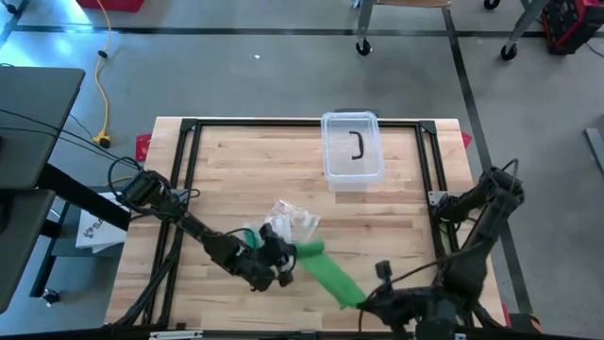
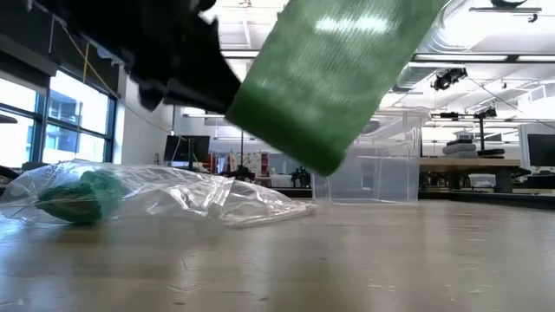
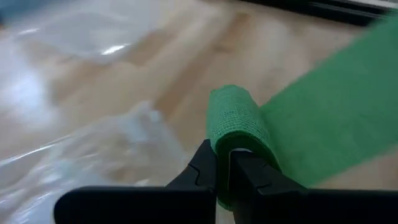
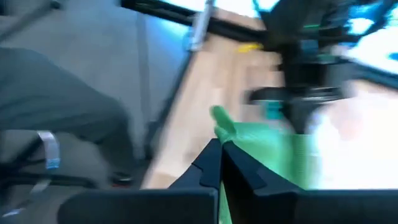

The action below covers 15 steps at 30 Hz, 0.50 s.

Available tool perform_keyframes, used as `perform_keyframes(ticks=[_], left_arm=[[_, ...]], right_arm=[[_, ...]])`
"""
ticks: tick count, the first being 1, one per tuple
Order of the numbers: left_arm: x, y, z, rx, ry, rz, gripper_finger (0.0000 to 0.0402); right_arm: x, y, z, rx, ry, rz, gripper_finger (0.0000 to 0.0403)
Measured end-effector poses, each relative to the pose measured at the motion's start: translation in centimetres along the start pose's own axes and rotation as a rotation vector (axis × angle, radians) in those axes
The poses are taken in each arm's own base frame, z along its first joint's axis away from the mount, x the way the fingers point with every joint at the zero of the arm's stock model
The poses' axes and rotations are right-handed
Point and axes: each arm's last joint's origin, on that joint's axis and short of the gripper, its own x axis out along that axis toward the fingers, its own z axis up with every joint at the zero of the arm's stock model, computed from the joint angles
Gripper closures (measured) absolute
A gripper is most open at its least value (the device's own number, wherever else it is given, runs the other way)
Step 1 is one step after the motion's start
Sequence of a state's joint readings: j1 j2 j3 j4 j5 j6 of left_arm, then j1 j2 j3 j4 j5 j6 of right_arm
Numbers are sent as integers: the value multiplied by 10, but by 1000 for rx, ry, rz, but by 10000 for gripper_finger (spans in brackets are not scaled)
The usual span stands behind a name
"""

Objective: Roll bandage
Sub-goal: Roll the green bandage

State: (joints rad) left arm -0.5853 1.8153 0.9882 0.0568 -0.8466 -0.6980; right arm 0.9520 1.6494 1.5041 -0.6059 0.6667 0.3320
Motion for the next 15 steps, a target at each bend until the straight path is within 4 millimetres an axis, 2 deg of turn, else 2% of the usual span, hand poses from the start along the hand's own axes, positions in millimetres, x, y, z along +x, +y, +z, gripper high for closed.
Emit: perform_keyframes(ticks=[4,8,15], left_arm=[[-8,-14,2,59,10,-176,395],[-17,-27,3,73,10,-342,395],[-37,-45,0,58,-1,-521,395]], right_arm=[[-18,-17,19,-14,12,-142,403],[-24,-37,32,6,46,-218,403],[-13,-77,26,35,207,-350,403]])
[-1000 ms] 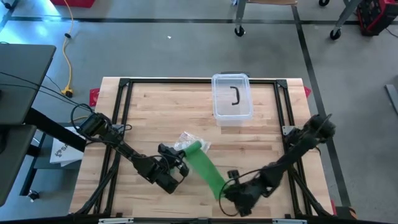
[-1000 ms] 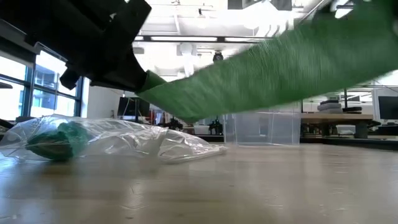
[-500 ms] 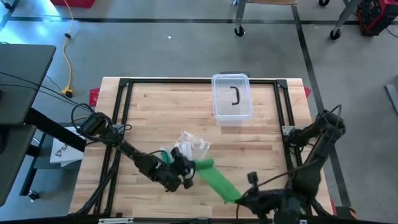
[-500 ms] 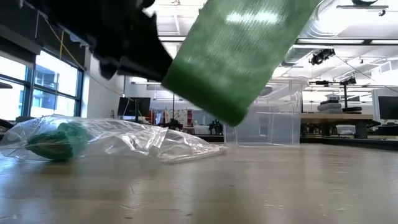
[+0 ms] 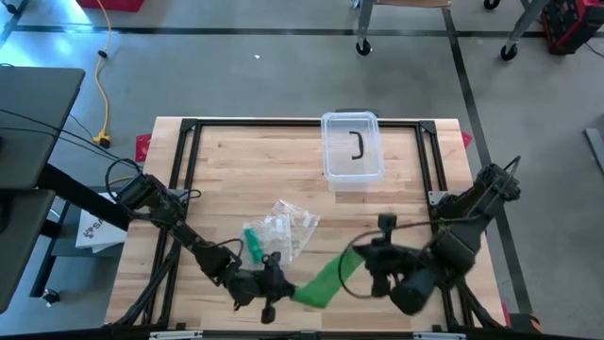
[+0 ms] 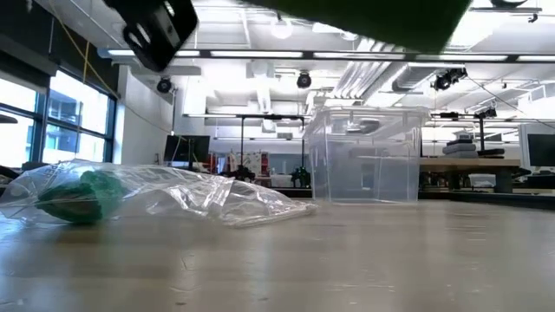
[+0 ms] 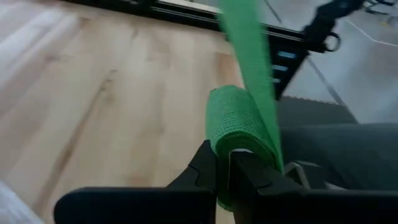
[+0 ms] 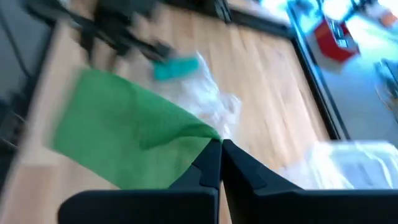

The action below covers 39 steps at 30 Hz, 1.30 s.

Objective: Roll bandage
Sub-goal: Roll the green bandage

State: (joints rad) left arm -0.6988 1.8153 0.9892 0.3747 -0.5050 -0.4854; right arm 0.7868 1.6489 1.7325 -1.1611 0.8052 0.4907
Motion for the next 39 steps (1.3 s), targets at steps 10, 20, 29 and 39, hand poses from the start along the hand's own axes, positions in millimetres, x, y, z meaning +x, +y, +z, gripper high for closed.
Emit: perform_keyframes(ticks=[10,20,29,39], left_arm=[[-19,-42,9,43,-136,-163,396],[-38,-65,34,177,-424,-120,396],[-51,-64,53,208,-615,52,390],[-48,-60,58,187,-641,-6,389]], right_arm=[[65,-22,-25,-4,263,11,403],[145,16,-67,44,-28,484,403],[130,49,-83,123,-374,615,403],[128,48,-82,157,-424,453,398]])
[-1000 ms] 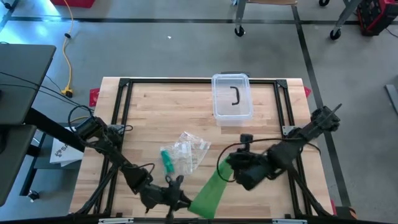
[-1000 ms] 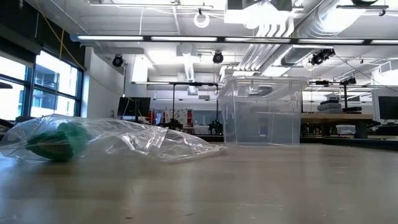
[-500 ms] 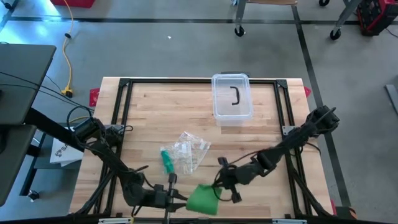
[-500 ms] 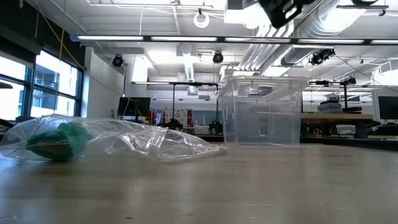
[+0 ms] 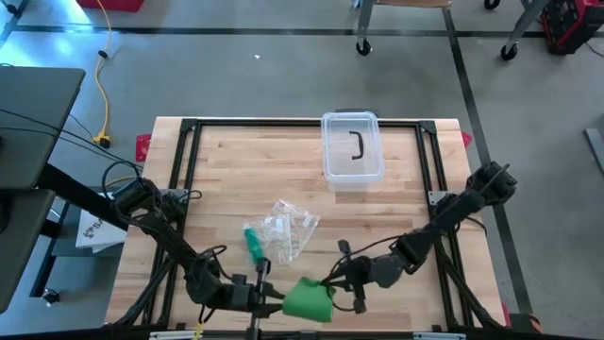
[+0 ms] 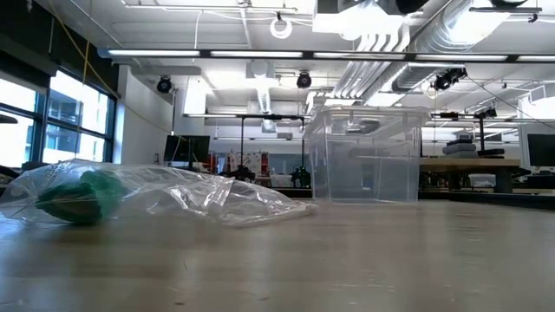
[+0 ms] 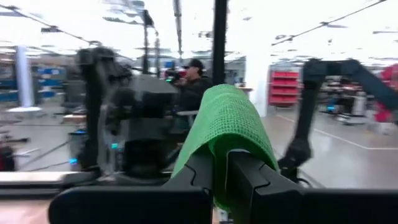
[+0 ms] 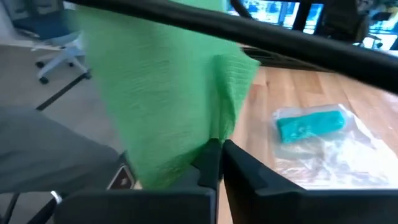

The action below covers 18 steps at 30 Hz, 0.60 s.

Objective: Roll bandage
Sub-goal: Roll the green bandage

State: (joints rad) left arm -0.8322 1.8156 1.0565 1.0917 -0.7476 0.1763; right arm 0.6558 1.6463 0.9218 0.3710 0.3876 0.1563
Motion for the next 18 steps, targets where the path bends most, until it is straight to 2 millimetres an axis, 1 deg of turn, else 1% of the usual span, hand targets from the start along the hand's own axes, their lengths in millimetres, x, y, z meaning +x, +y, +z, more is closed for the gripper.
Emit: perform_keyframes(ticks=[3,9,11,14,18], left_arm=[[0,-1,-1,-10,0,-33,389],[0,-2,-4,-22,31,-36,388],[0,-2,-5,-26,34,-37,388],[0,-2,-5,-31,36,-41,388],[0,-2,-5,-31,36,-40,388]], right_arm=[[2,-6,1,24,-1,-15,372],[2,-9,3,16,2,-5,279],[-1,-10,6,-25,-5,-7,250],[-9,-12,13,-72,-8,-25,220],[-25,-15,24,-109,-9,-51,203]])
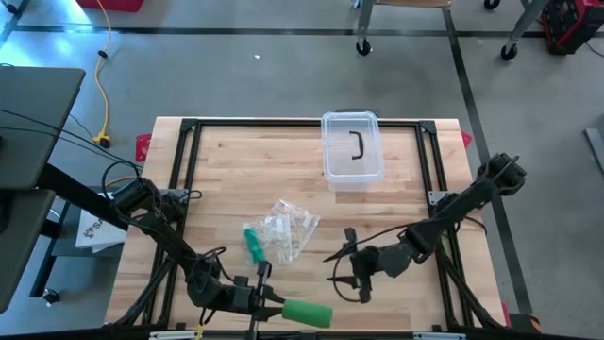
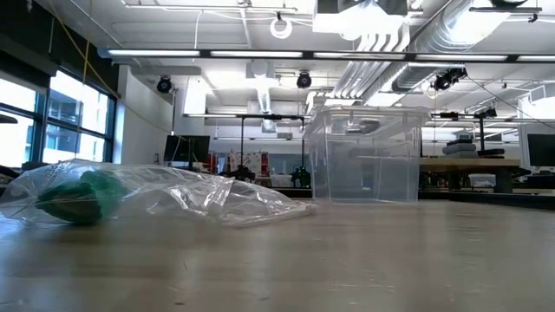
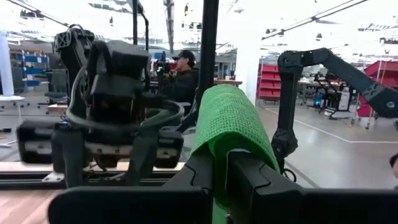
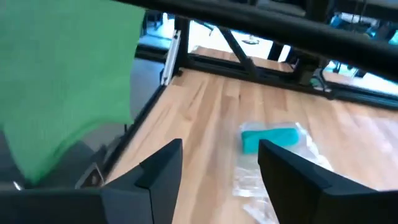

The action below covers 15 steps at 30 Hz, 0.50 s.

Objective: Roll bandage
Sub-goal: Roll the green bandage

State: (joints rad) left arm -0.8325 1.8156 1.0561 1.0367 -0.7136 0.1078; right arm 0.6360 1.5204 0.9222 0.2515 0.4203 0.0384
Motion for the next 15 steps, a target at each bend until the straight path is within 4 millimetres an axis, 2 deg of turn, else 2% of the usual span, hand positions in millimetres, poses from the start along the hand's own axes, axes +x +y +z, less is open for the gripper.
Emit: perform_keyframes(ticks=[3,7,12,15], left_arm=[[0,1,0,-3,2,22,388],[0,3,0,-7,7,106,388],[2,7,0,-44,7,154,388],[5,12,0,-96,1,191,388]], right_arm=[[-11,6,0,-112,40,24,202],[-24,31,-7,-264,78,78,203],[-34,67,-26,-406,106,-5,203],[-35,87,-29,-523,99,-63,203]])
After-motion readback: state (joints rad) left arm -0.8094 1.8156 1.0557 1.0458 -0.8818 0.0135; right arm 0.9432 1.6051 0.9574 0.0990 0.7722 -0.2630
